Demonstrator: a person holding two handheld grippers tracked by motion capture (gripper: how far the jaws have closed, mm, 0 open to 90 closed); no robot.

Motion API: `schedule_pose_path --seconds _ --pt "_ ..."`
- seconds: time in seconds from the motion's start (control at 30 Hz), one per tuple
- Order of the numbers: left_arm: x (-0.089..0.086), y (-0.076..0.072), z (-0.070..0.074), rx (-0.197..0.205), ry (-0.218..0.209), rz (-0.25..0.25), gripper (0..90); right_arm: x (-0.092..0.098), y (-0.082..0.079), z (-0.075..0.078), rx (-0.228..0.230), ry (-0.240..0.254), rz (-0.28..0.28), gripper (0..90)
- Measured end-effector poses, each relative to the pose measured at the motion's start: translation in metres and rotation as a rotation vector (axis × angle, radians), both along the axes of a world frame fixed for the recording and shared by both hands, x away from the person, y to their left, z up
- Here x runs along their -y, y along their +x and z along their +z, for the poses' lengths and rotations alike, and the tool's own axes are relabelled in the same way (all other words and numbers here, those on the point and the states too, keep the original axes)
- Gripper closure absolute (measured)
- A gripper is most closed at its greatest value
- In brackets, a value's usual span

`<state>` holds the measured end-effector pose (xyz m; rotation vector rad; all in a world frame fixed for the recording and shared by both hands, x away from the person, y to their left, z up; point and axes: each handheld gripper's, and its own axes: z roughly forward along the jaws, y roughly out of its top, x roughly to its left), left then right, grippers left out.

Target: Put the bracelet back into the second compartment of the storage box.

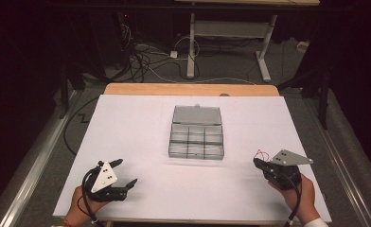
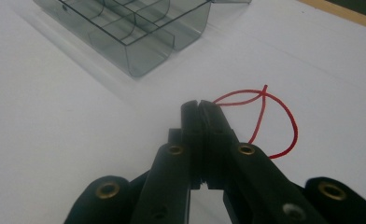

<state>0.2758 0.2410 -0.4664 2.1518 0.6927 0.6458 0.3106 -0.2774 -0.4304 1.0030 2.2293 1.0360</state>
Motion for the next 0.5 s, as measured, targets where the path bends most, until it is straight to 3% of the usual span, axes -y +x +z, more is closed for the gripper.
schedule_pose_path --seconds 0.5 --pt "0.001 -0.001 0.000 0.001 0.010 -0.009 17.9 -0.028 0.021 0.014 0.038 0.000 0.068 90.0"
